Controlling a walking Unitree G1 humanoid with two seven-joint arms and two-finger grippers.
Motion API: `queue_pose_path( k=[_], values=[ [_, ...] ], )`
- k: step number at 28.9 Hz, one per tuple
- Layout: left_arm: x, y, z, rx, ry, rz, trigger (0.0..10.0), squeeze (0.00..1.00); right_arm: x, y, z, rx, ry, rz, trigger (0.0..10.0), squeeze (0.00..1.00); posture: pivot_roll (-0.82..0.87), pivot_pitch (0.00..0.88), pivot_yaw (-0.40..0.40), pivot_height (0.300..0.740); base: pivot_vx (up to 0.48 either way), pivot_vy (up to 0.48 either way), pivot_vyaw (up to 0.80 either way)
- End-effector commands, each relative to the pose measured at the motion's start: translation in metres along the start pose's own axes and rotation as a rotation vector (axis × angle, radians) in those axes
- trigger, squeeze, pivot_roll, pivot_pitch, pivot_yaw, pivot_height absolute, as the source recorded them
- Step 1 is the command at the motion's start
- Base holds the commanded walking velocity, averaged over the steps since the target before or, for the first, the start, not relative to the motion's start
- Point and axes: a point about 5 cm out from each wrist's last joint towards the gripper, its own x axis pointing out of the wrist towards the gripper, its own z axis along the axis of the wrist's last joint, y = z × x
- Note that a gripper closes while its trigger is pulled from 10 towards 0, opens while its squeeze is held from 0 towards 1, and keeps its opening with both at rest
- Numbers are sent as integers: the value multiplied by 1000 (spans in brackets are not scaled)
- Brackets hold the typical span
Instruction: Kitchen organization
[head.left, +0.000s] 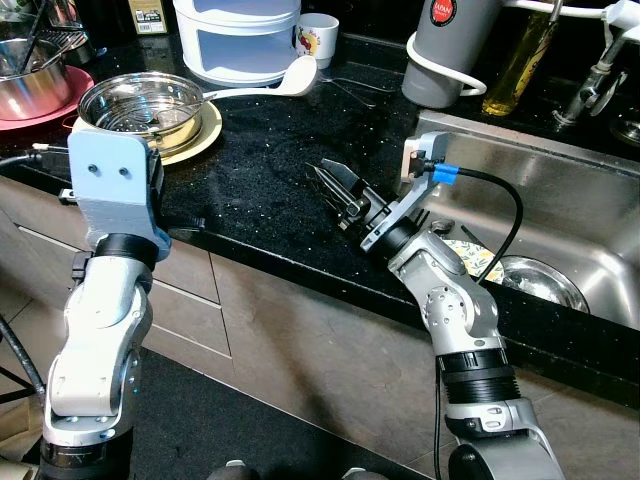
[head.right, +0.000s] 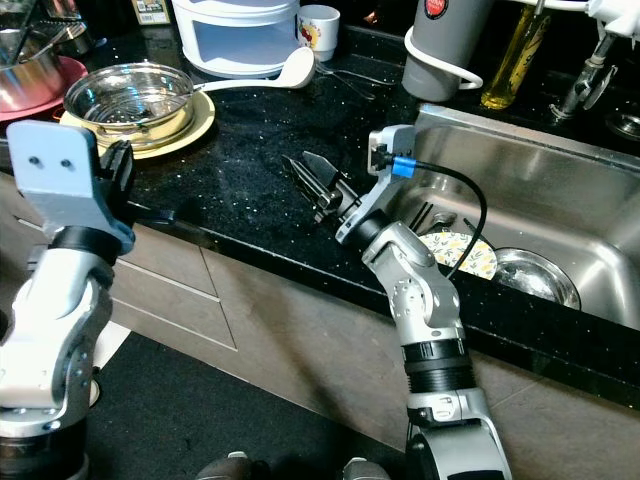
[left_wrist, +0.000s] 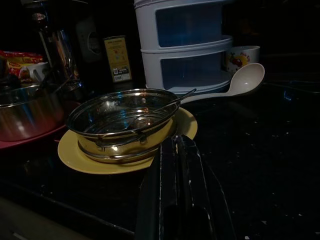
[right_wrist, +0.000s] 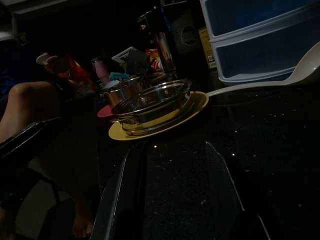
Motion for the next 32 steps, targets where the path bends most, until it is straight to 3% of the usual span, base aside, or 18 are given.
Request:
queue_pose_path(
  k=[1, 32],
  values=[
    [1, -4, -4, -9, 28, -11, 10000, 0, 1, -2, 1, -5, -2, -9, 10000, 0, 44, 59, -62, 732, 0, 266, 0],
    [2, -10, -1, -8, 15, -28, 10000, 0, 0, -2, 1, 0, -1, -13, 10000, 0, 41, 63, -63, 732, 0, 284, 0]
  ],
)
